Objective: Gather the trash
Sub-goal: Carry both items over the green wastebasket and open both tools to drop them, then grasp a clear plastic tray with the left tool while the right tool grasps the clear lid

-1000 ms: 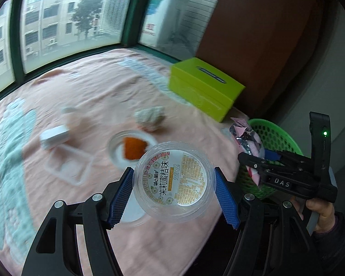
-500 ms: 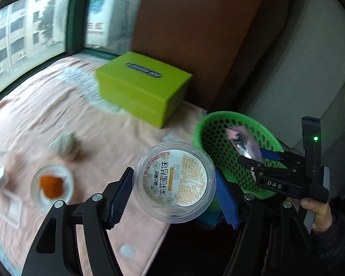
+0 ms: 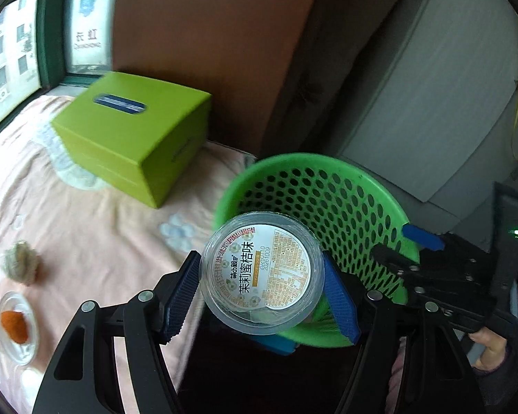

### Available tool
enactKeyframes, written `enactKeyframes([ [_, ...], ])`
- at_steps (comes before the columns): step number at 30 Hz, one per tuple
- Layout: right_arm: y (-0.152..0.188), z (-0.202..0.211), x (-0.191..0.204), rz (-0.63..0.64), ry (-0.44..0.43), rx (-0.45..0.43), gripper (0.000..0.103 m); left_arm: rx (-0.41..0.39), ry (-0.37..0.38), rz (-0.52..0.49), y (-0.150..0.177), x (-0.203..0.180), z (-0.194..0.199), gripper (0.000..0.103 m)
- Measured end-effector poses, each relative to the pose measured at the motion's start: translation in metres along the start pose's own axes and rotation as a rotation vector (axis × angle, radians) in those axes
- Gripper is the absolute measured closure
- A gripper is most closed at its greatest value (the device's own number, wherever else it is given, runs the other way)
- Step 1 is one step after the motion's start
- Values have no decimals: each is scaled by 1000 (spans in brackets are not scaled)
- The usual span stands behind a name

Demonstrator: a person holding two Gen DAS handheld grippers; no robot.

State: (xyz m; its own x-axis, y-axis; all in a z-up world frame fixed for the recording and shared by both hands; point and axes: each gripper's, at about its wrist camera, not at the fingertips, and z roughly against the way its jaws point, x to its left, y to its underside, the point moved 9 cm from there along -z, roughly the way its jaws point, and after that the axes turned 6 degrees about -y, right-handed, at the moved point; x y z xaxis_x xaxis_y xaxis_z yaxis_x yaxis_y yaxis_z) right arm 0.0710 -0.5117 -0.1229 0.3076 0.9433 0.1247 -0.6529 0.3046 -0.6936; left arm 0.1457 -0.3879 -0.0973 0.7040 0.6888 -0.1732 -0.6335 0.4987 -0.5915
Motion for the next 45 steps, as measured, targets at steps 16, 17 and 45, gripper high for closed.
enactKeyframes([
  [16,8,28,-12,-33,-25,-48,27,43,30,-31,10,-36,-24,26],
  [17,8,29,-10,-30,-30,-48,27,36,21,-28,11,-33,-20,26],
  [45,11,-1,188,205,-303,2,26,17,-575,619,146,316,125,26],
])
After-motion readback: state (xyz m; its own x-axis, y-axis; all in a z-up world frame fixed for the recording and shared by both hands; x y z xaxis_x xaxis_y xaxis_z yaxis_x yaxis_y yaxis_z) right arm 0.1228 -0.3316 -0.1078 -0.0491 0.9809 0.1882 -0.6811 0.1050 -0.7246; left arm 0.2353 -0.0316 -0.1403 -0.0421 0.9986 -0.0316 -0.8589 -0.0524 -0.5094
